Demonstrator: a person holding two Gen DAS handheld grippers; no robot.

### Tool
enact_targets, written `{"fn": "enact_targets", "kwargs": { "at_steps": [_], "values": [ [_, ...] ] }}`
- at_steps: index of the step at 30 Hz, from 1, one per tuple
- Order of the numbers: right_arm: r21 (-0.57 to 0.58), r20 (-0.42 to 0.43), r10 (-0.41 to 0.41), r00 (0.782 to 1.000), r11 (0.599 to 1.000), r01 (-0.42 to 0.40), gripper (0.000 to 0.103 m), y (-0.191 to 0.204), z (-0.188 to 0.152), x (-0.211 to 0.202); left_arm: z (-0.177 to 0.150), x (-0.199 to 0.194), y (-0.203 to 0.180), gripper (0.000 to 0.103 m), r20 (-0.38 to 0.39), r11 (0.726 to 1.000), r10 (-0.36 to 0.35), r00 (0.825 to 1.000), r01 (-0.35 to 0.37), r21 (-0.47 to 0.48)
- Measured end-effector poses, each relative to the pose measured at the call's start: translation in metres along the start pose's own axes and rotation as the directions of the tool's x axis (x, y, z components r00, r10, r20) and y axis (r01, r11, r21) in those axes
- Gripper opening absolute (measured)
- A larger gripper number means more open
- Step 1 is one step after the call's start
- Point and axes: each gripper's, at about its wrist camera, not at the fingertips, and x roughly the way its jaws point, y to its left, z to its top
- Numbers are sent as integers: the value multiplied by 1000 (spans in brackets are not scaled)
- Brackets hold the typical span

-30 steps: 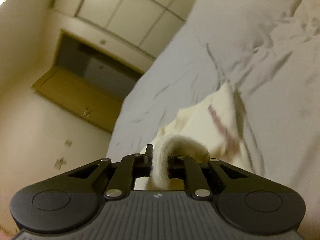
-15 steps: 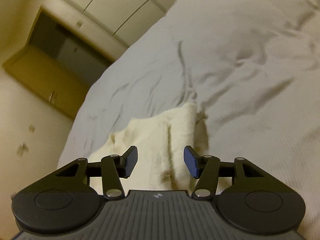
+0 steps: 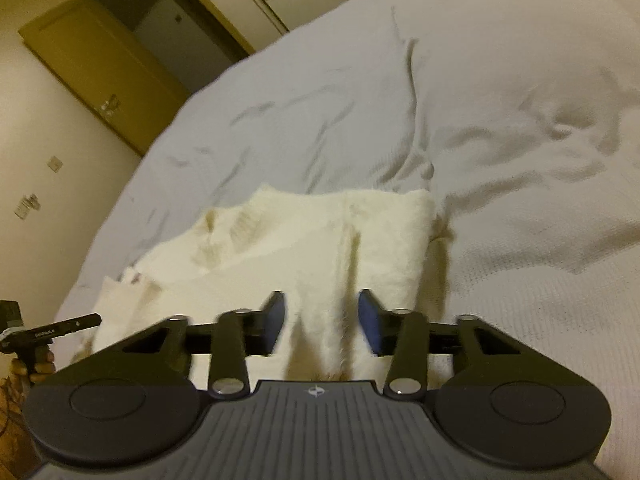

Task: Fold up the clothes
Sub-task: 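Lift the hem with both grippers and fold it over toward the collar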

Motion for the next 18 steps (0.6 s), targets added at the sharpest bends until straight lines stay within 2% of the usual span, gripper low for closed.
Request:
{"fn": "enact_targets", "kwargs": {
  "at_steps": [1, 4, 8, 13, 15, 18],
  "values": [
    [-7, -7, -2, 1000, 1000, 1, 21, 2, -1, 2, -2, -1, -3, 7, 10, 1000, 7, 1000, -7, 12],
    [-56, -9, 1, 1000, 998, -1, 13, 12, -5, 2, -7, -6, -15, 6, 61, 997, 39, 997, -42, 60],
    [-179, 97, -40, 994, 982, 57, 12, 40, -5, -19, 4, -24, -18, 6, 162, 996, 50, 985, -62, 67],
    [-228, 242, -69, 968, 965, 126, 12, 54, 20, -38, 35, -29, -19, 7, 282, 992, 81, 956, -105, 73],
    [-220, 271, -86, 959, 964, 149, 12, 53, 33, -36, 49, -22, -19, 7, 298, 991, 83, 951, -111, 80],
    [-208, 281, -119, 952, 961, 181, 11, 48, 47, -22, 68, 0, -19, 7, 283, 988, 93, 955, -123, 90]
  ]
}}
